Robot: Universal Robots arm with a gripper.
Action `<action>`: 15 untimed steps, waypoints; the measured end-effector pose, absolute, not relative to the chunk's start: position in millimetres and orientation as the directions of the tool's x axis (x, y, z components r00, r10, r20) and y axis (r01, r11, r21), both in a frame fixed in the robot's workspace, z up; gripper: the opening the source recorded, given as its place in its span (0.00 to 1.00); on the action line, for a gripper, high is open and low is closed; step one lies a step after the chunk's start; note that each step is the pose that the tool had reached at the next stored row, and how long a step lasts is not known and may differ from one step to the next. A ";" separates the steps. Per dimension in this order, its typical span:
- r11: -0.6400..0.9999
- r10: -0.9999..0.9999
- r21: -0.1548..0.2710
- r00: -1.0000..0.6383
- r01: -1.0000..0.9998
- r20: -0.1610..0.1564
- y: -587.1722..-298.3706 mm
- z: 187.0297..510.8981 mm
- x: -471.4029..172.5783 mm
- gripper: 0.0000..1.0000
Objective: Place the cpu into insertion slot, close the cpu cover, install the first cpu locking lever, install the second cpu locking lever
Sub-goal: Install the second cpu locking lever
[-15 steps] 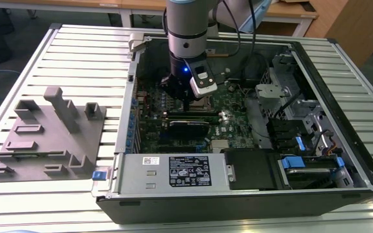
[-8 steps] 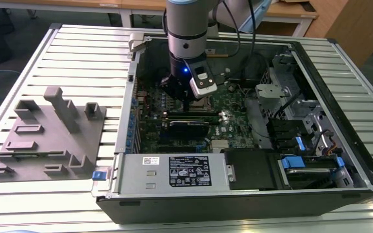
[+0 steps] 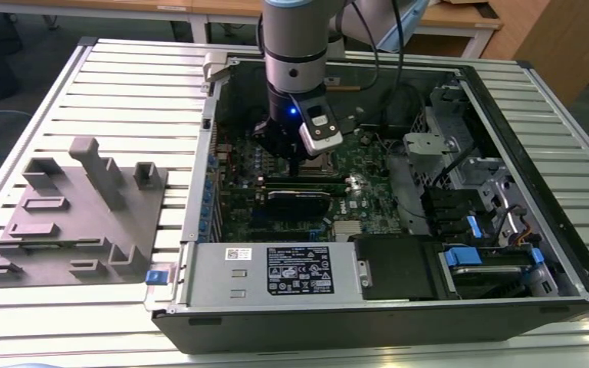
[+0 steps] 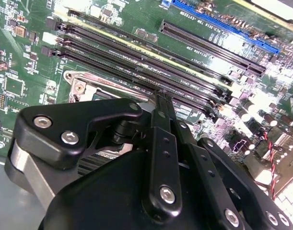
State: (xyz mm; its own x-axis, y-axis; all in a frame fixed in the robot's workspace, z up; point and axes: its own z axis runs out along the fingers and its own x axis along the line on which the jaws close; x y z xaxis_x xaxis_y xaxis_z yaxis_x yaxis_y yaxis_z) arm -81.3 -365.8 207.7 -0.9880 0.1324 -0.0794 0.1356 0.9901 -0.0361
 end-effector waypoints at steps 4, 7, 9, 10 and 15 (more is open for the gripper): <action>0.990 0.132 -0.036 -0.988 0.136 -0.080 -365.9 206.9 -85.4 0.11; 0.990 0.132 -0.036 -0.988 0.135 -0.080 -365.9 206.4 -86.5 0.11; 0.990 0.132 -0.035 -0.988 0.135 -0.080 -365.9 206.4 -86.6 0.11; 0.990 0.133 -0.030 -0.988 0.135 -0.079 -366.0 206.4 -86.7 0.11; 0.991 0.136 0.016 -0.988 0.135 -0.073 -365.9 206.4 -86.7 0.11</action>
State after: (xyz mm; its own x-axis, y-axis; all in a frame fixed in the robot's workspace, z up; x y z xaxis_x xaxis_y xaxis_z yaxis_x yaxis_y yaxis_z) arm -86.7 -365.9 206.4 -0.9880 0.1363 -0.0728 0.1355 0.9906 0.0162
